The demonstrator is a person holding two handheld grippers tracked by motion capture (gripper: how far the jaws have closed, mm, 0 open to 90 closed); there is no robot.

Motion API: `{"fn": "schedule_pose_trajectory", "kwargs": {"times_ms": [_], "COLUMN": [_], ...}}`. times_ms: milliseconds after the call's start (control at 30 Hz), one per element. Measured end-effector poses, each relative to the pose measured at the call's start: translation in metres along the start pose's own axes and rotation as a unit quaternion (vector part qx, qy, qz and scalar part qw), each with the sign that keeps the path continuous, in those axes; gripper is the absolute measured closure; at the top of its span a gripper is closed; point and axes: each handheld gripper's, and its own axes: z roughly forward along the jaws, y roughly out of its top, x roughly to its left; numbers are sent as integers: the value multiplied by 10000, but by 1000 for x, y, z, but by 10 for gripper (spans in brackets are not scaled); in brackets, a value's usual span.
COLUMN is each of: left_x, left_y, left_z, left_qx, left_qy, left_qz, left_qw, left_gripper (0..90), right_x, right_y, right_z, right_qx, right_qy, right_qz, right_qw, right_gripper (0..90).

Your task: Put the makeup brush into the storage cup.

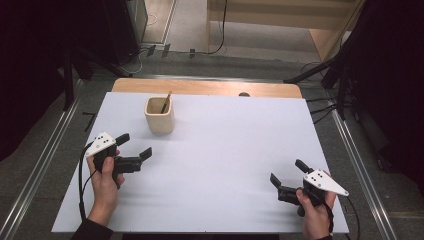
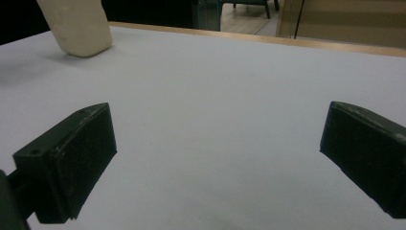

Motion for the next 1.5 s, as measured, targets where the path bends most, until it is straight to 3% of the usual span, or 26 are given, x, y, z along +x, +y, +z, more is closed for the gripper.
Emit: {"fn": "schedule_pose_trajectory", "kwargs": {"times_ms": [167,433,767,1200,1500], "left_x": [-4,-11,-14,-4,2], "left_y": [-10,-26,-39,-47,-48], "left_z": [-7,-18,-39,-60,-55], "left_qx": [6,152,108,84,136], "left_qy": [-155,-112,-151,-146,-150], "left_qz": [16,66,-27,-78,-84], "left_qw": [9999,9998,9998,9998,9998], "left_gripper": [0,0,0,0,0], "right_x": [0,0,0,0,2], "right_y": [0,0,0,-3,-4], "right_z": [0,-1,2,1,-2], "right_qx": [-24,-28,4,58,30], "right_qy": [13,39,21,7,-80], "right_qz": [18,29,-25,-27,-45], "right_qw": [10000,10000,10000,10000,10000], "right_gripper": [0,0,0,0,0]}}
